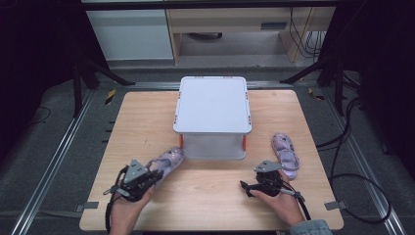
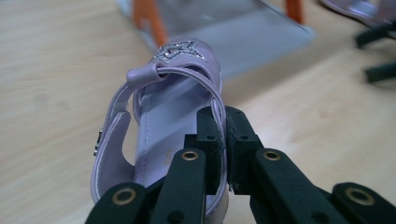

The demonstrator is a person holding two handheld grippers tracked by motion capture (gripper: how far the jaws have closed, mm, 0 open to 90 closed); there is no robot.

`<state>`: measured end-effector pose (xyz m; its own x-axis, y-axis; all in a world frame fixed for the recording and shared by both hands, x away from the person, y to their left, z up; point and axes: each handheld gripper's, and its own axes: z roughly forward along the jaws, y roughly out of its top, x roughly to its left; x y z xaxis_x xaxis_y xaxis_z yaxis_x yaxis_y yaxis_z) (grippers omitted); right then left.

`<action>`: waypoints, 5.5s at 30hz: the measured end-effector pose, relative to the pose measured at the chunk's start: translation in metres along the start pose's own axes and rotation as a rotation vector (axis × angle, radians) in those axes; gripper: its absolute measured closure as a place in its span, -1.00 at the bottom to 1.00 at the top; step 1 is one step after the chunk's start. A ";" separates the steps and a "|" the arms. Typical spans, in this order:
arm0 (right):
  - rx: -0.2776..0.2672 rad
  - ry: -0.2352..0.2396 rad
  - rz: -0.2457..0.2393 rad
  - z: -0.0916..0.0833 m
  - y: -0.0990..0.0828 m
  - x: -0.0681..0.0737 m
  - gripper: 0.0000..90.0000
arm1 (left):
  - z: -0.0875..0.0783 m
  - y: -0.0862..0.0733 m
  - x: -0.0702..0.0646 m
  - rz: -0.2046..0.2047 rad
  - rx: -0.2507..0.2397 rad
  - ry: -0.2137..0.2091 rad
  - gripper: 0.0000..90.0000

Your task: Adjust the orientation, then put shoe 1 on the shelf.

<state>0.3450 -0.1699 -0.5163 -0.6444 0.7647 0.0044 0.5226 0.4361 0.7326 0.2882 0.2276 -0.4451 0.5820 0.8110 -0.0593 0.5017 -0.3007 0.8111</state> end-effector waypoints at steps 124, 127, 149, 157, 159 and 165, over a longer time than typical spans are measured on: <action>-0.236 0.036 -0.022 -0.036 0.170 -0.021 0.83 | 0.125 0.059 -0.006 -0.065 0.018 0.088 0.74; -0.236 0.035 -0.025 -0.036 0.170 -0.021 0.82 | 0.127 0.057 -0.007 -0.070 0.018 0.093 0.73; -0.234 0.037 -0.018 -0.034 0.172 -0.023 0.76 | 0.127 0.051 -0.009 -0.078 -0.043 0.126 0.46; -0.233 0.033 -0.019 -0.034 0.172 -0.022 0.75 | 0.091 0.052 -0.019 0.108 -0.164 0.106 0.50; -0.232 0.033 -0.020 -0.034 0.172 -0.022 0.75 | 0.083 0.048 -0.020 0.168 -0.151 0.079 0.62; -0.229 0.029 -0.022 -0.034 0.173 -0.022 0.75 | 0.068 0.037 -0.025 0.258 -0.110 0.030 0.82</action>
<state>0.4300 -0.1276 -0.3664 -0.6717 0.7408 0.0042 0.3703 0.3307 0.8681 0.3355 0.1621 -0.4530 0.6618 0.7293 0.1735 0.2659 -0.4448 0.8553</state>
